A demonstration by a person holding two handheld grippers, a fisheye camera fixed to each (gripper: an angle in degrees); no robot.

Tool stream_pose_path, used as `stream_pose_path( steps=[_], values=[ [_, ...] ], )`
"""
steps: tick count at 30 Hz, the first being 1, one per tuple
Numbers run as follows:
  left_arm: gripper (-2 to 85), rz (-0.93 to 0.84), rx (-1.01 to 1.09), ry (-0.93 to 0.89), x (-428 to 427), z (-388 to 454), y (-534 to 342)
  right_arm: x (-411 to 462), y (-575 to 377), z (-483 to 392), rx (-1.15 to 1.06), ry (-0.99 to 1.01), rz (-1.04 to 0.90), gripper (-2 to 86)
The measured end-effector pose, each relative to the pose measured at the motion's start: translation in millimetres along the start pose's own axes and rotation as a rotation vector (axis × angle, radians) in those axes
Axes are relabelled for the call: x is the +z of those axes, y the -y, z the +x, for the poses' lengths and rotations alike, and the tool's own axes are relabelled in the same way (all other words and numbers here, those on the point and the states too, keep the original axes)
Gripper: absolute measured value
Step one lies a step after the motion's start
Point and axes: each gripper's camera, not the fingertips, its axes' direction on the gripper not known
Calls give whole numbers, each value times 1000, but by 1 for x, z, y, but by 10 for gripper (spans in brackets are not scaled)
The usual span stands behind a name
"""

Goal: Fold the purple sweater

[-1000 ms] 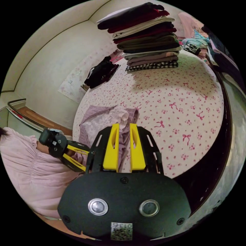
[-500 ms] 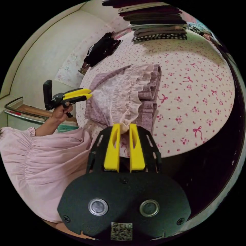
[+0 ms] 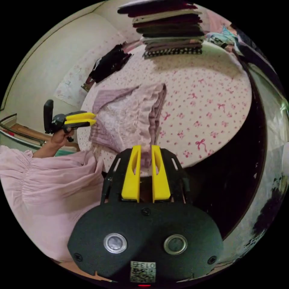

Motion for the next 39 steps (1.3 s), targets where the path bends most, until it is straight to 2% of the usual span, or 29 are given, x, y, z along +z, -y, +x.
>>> stream_pose_path(
  steps=[3, 6, 9, 13, 16, 20, 25, 29, 32, 36, 39],
  values=[
    [74, 88, -55, -2, -18, -18, -1, -28, 28, -1, -1, -13, 123, 75],
    [74, 106, -99, 24, -18, -36, 10, -26, 76, -15, -72, -22, 155, 82],
    [73, 92, -108, 55, -8, -48, 21, 0, 124, -40, -158, -91, 115, 83],
    [72, 41, -121, 44, 12, -56, 28, 60, 159, -65, -259, -181, -85, 45],
    [72, 45, -121, 68, 16, -57, 27, 69, 158, -75, -284, -230, -147, 21],
    [69, 35, -136, 26, 34, -63, 24, 32, 139, -78, -233, -247, 11, 13],
    [67, -3, -104, 55, 46, -71, 23, 57, 134, -67, -194, -223, -56, 20],
    [61, 58, -84, 155, 23, -73, 9, 6, 117, -83, -186, -325, 106, 17],
    [56, 50, -34, 173, 31, -69, 3, -10, 92, -114, -278, -341, 192, 14],
    [54, -37, -28, 191, 66, -76, 2, 43, 66, -162, -424, -378, 128, 5],
    [53, -50, -22, 193, 73, -89, 1, 92, 59, -158, -357, -471, 36, 4]
  ],
)
